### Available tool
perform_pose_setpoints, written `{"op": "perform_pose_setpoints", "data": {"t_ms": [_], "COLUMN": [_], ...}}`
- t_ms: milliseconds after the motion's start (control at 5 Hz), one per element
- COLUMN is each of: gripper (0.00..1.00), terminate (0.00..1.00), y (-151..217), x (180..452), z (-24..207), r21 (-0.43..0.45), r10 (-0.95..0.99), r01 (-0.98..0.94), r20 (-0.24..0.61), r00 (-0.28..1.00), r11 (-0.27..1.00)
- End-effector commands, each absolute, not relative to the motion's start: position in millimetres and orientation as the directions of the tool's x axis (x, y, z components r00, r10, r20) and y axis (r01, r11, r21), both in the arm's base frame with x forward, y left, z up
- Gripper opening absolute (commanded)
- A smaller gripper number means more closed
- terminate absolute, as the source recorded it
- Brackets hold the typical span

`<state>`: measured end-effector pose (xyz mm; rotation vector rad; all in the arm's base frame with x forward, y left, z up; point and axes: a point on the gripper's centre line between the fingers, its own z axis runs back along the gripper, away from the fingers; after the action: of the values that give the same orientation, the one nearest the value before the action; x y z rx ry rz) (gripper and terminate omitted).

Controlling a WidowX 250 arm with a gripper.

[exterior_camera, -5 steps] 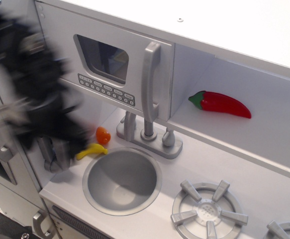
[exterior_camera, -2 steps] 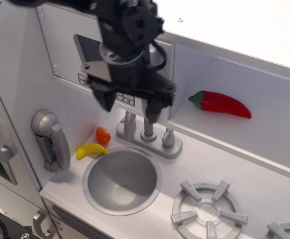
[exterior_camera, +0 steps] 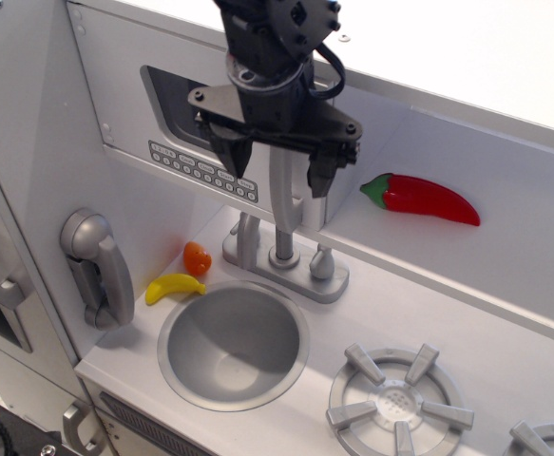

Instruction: Open microwave

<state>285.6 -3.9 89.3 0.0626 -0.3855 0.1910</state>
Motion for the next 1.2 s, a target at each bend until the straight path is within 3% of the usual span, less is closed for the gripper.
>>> {"op": "perform_pose_setpoints", "data": {"t_ms": [0,400,800,1000], "gripper": [0.0,0.0,0.0,1.0], "terminate": [0.0,0.0,0.0,0.0], "y": [-0.1,3.4,11.6,18.1], "x": [302.8,295.6,248.5,223.3], "z": [103.9,111.1,113.2,110.7], "r21": [-0.007,-0.047,-0.023,0.036], "r10": [0.153,0.122,0.058,0.014], "r01": [-0.163,-0.112,-0.054,-0.027], "r20": [0.39,0.369,0.368,0.312], "r00": [0.908,0.921,0.928,0.95], "r11": [0.987,0.993,0.998,0.999]}}
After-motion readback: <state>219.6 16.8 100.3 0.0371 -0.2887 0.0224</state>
